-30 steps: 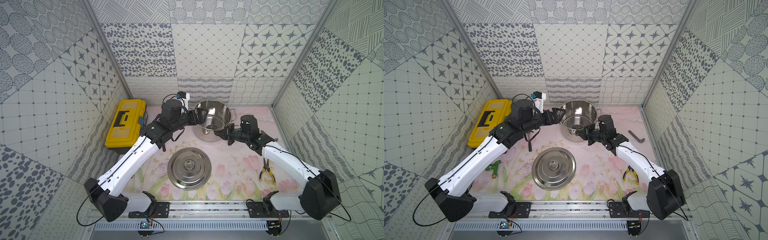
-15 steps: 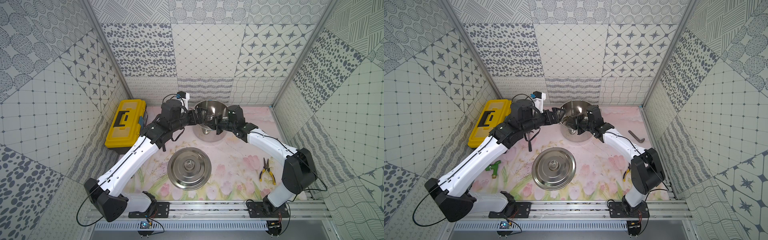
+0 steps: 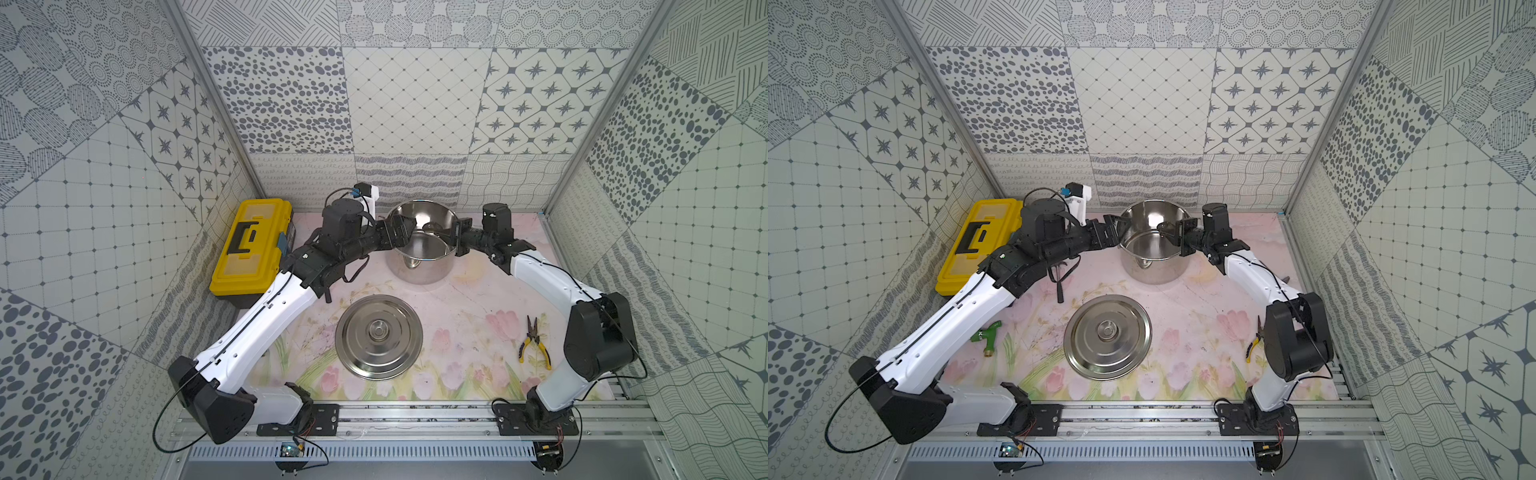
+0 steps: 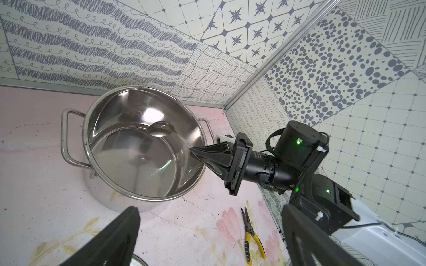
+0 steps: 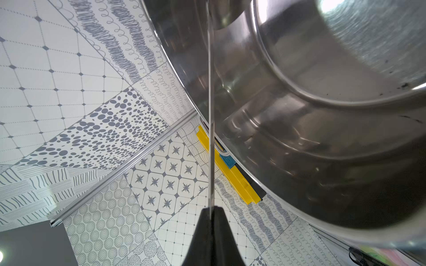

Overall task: Stir the soup with a spoon
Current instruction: Stir the soup in the pan with a stick.

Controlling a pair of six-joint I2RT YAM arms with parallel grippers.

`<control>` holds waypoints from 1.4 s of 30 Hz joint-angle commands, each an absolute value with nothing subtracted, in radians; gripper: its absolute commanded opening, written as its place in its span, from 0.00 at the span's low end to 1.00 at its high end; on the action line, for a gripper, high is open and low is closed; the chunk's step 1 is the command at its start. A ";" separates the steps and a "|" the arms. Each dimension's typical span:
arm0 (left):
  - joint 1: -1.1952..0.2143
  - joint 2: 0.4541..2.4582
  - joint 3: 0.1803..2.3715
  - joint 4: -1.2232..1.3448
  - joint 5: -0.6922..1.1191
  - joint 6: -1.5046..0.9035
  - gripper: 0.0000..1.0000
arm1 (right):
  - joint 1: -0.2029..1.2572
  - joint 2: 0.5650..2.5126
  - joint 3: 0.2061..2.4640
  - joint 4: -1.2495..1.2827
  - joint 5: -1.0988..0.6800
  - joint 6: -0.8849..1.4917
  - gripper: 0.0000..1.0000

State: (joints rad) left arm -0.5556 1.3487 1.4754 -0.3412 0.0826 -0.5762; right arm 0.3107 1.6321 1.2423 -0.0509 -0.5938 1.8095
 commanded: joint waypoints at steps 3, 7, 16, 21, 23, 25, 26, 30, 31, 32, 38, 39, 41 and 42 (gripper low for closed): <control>-0.551 1.368 1.494 -0.280 0.111 -0.574 1.00 | 0.300 1.473 1.118 -0.028 -0.625 1.796 0.00; -0.551 1.372 1.499 -0.282 0.118 -0.572 1.00 | 0.310 1.383 1.040 -0.054 -0.614 1.796 0.00; -0.551 1.361 1.487 -0.282 0.122 -0.578 1.00 | 0.420 1.324 1.024 -0.088 -0.576 1.806 0.00; -0.551 1.352 1.474 -0.277 0.119 -0.586 1.00 | 0.486 1.391 1.078 -0.042 -0.549 1.828 0.00; -0.550 1.350 1.473 -0.278 0.117 -0.586 1.00 | 0.496 1.437 1.119 -0.029 -0.548 1.829 0.00; -0.551 1.348 1.470 -0.279 0.115 -0.587 1.00 | 0.497 1.484 1.165 -0.015 -0.549 1.830 0.00; -0.551 1.347 1.469 -0.278 0.115 -0.587 1.00 | 0.496 1.508 1.192 -0.012 -0.549 1.829 0.00; -0.550 1.344 1.468 -0.283 0.114 -0.590 1.00 | 0.490 1.607 1.300 -0.002 -0.560 1.830 0.00; -0.550 1.341 1.467 -0.284 0.112 -0.590 1.00 | 0.487 1.634 1.331 -0.002 -0.561 1.831 0.00; -0.550 1.339 1.465 -0.282 0.110 -0.590 1.00 | 0.482 1.651 1.352 -0.003 -0.564 1.830 0.00; -0.551 1.334 1.465 -0.285 0.104 -0.583 1.00 | 0.423 1.711 1.417 -0.023 -0.577 1.813 0.00; -0.551 1.333 1.465 -0.287 0.102 -0.582 1.00 | 0.410 1.712 1.416 -0.025 -0.579 1.810 0.00; -0.551 1.332 1.465 -0.284 0.103 -0.581 1.00 | 0.378 1.707 1.403 -0.025 -0.586 1.804 0.00; -0.551 1.334 1.465 -0.285 0.105 -0.581 1.00 | 0.366 1.702 1.397 -0.027 -0.589 1.799 0.00</control>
State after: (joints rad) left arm -0.5556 1.3434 1.4647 -0.3248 0.1005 -0.5842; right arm 0.4061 1.7100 1.3872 -0.0666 -0.5690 1.8206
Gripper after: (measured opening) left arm 0.996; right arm 0.089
